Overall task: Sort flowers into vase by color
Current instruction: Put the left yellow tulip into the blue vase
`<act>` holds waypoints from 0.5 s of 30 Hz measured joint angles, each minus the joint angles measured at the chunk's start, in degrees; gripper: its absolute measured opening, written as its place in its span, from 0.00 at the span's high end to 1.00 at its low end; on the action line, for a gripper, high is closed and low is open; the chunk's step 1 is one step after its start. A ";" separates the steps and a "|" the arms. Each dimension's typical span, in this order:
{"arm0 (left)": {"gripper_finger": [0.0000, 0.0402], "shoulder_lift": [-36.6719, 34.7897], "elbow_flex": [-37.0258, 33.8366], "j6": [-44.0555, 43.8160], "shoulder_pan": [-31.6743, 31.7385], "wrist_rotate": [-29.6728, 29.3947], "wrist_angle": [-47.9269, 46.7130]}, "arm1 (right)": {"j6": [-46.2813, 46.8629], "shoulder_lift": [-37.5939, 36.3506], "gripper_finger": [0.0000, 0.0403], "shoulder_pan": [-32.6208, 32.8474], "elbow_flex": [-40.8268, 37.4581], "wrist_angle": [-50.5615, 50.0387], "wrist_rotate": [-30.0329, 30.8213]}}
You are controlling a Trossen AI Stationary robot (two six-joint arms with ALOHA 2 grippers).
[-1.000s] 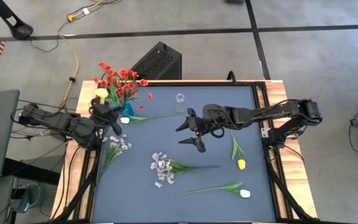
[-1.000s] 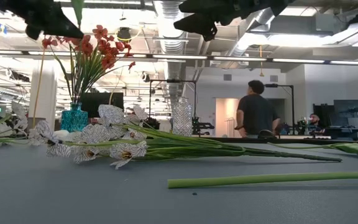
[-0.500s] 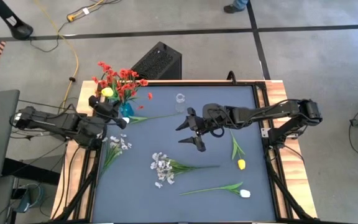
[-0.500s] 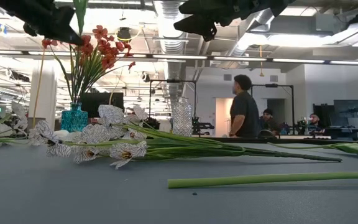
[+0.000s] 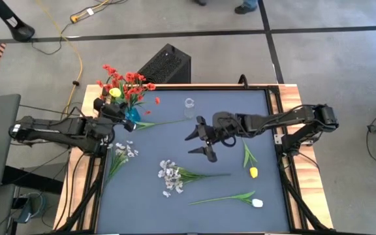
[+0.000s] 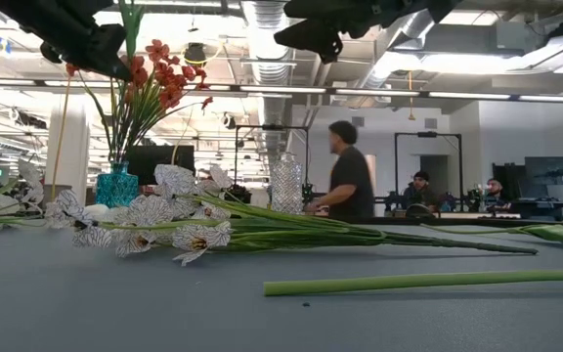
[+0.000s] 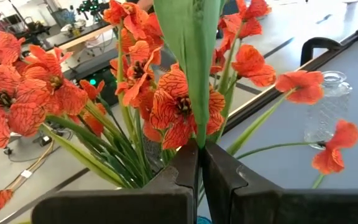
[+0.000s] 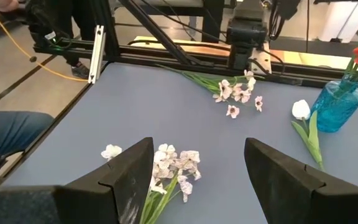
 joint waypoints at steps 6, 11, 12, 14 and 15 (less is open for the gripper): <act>1.00 0.00 0.00 2.55 -0.01 2.45 4.45 | 0.00 0.03 0.31 0.49 0.00 -1.18 0.10; 1.00 0.04 0.00 3.48 0.30 2.17 4.79 | 0.00 0.04 0.31 0.49 0.00 -1.19 0.21; 1.00 0.02 0.00 3.34 0.34 2.03 4.44 | 0.00 0.04 0.31 0.49 0.00 -1.32 0.23; 1.00 0.02 -0.09 2.79 0.33 1.74 3.59 | -0.22 0.04 0.31 0.49 0.00 -1.69 0.25; 1.00 0.01 -0.39 2.37 0.32 1.40 3.62 | -0.22 0.04 0.31 0.49 0.00 -1.83 0.25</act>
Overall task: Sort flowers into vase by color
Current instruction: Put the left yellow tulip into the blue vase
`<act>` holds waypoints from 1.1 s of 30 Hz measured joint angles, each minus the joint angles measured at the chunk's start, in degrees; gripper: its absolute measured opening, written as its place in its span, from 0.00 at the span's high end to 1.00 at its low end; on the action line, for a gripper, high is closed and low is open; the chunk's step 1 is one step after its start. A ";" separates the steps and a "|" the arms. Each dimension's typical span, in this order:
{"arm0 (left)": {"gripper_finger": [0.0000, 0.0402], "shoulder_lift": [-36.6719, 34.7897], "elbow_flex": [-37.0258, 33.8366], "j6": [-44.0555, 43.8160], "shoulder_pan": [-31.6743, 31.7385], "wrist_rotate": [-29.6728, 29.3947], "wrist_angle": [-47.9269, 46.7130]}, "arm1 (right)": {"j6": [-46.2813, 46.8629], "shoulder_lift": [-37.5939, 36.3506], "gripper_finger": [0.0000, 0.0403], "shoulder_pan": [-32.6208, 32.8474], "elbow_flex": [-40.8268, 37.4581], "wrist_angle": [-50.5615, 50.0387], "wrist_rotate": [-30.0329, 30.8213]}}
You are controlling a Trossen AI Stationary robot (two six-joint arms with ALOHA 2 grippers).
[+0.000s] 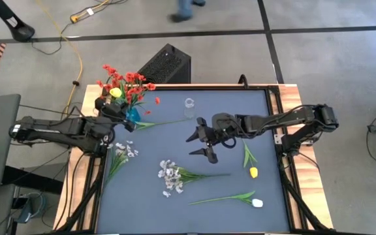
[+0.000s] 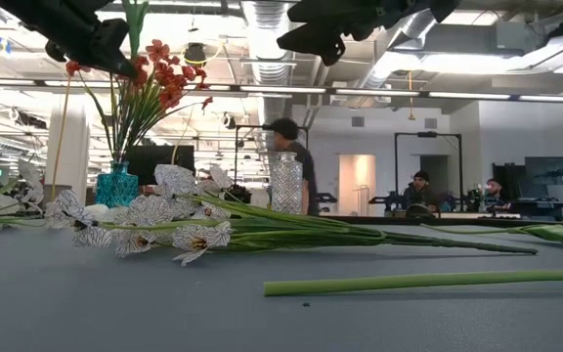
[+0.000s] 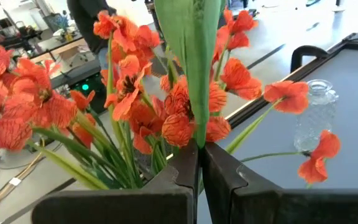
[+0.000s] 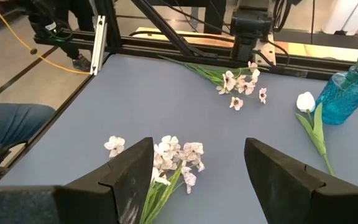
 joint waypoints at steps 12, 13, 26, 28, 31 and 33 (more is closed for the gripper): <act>1.00 -2.50 -6.63 -1.51 -0.01 -0.87 4.28 | 0.17 0.00 0.31 0.00 0.00 -0.56 -0.01; 1.00 -2.81 -6.63 -1.28 0.00 -0.67 4.77 | 0.17 0.00 0.31 0.00 0.00 -0.57 -0.01; 1.00 -6.17 -6.65 -0.61 0.00 0.52 5.77 | 0.24 0.00 0.31 0.00 0.00 -0.57 -0.01; 1.00 -6.46 -6.65 -1.42 0.00 -0.26 4.41 | 0.24 0.00 0.31 0.00 0.00 -0.59 -0.01; 1.00 -6.54 -6.63 -3.53 0.00 -1.00 1.79 | 0.26 0.00 0.31 0.00 0.00 -0.97 -0.01; 1.00 -6.50 -6.63 -5.16 0.00 -1.48 -0.38 | 0.28 0.00 0.31 0.02 0.00 -1.57 -0.01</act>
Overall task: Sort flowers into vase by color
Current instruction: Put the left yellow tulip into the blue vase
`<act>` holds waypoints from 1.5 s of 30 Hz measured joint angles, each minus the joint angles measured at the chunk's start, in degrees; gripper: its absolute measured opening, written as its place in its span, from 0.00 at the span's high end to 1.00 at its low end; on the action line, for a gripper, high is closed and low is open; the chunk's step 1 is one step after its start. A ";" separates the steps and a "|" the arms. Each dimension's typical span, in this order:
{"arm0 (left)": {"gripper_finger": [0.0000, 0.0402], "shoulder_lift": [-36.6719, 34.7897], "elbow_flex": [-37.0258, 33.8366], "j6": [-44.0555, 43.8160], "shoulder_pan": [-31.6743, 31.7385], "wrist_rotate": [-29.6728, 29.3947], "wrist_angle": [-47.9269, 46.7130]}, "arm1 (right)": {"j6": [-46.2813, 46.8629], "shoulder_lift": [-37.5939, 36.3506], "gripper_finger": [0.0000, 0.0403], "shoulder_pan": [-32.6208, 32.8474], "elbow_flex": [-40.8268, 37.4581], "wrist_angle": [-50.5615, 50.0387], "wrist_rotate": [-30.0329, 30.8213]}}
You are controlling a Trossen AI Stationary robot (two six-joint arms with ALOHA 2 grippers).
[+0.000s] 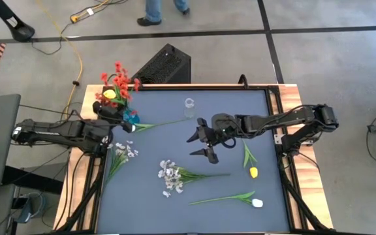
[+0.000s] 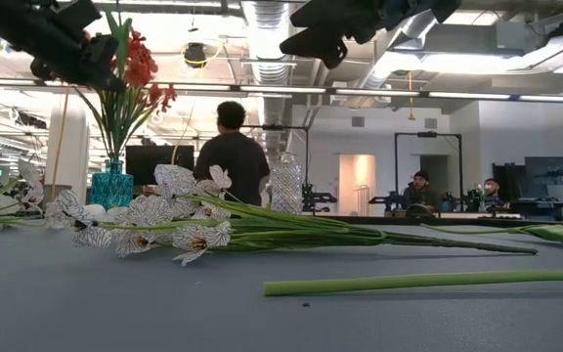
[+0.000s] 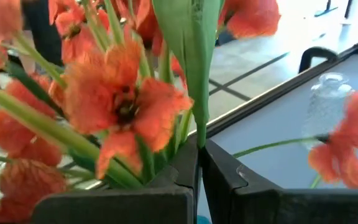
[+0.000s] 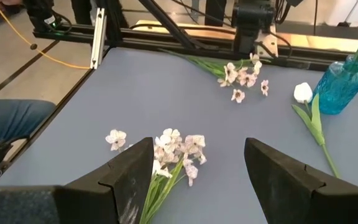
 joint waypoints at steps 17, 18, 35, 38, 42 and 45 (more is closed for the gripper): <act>1.00 0.15 -3.53 -16.07 0.69 1.45 -8.86 | 1.05 -0.22 0.31 -0.02 -0.02 -2.45 0.00; 1.00 0.13 -4.58 -16.13 1.06 2.06 -8.13 | 1.06 -0.55 0.31 -0.02 -0.02 -3.31 0.00; 0.99 0.11 -10.34 -16.34 5.50 6.11 -2.73 | 4.85 -16.44 0.31 -2.05 -1.41 -33.26 7.59; 0.94 -0.06 -10.36 -16.49 5.53 7.85 -2.95 | 5.93 -18.90 0.31 -3.34 -4.90 -35.76 8.00; 0.83 -0.26 -8.83 -16.20 5.53 10.61 -3.00 | 8.48 -21.58 0.31 -5.08 -8.64 -38.03 7.85; 0.75 -0.24 -7.34 -16.18 5.51 12.22 -3.51 | 8.57 -22.72 0.31 -5.95 -9.53 -41.40 8.06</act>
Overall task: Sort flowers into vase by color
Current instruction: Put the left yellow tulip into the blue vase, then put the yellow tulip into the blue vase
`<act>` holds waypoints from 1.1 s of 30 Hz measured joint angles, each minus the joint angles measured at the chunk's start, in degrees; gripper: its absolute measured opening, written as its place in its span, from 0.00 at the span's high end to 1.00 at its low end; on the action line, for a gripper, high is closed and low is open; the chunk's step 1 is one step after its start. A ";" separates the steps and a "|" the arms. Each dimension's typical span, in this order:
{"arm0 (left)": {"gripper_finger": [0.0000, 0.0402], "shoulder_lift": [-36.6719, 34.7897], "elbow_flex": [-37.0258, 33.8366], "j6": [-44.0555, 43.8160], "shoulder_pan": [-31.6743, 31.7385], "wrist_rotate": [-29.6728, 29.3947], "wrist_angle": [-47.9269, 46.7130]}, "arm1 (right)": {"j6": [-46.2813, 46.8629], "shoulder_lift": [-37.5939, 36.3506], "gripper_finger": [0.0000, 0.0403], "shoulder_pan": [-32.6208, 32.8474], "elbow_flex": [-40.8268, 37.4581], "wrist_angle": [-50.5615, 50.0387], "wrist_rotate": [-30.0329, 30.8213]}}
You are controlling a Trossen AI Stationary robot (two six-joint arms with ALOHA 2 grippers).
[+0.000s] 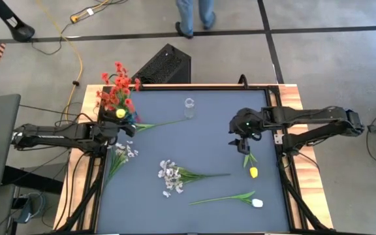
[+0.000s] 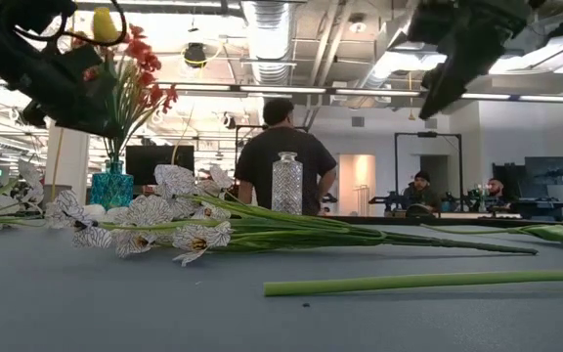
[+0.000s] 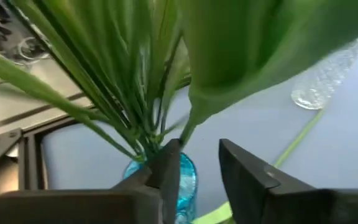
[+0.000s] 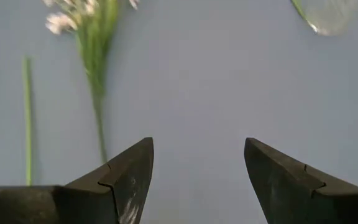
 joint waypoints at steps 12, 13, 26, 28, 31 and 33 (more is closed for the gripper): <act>0.59 -0.02 6.64 -0.97 -0.02 8.15 -2.81 | -21.39 9.38 0.31 -0.58 0.00 -14.40 2.80; 0.59 -0.02 7.32 -1.39 -0.02 8.15 -3.75 | -24.97 10.76 0.31 -0.53 0.00 -14.78 2.80; 0.58 -0.02 8.81 -4.70 -0.02 19.10 -9.56 | -56.43 27.58 0.33 4.40 0.00 -23.49 20.55; 0.58 0.00 8.81 -4.83 -0.02 19.70 -9.61 | -57.82 29.55 0.34 5.47 0.00 -23.61 22.85; 0.58 0.93 8.83 -5.52 -0.28 20.69 -10.50 | -58.61 32.28 0.36 6.57 0.00 -22.88 23.48; 0.58 1.80 8.83 -6.46 -0.82 21.41 -11.94 | -58.77 34.02 0.38 7.22 0.02 -22.11 23.49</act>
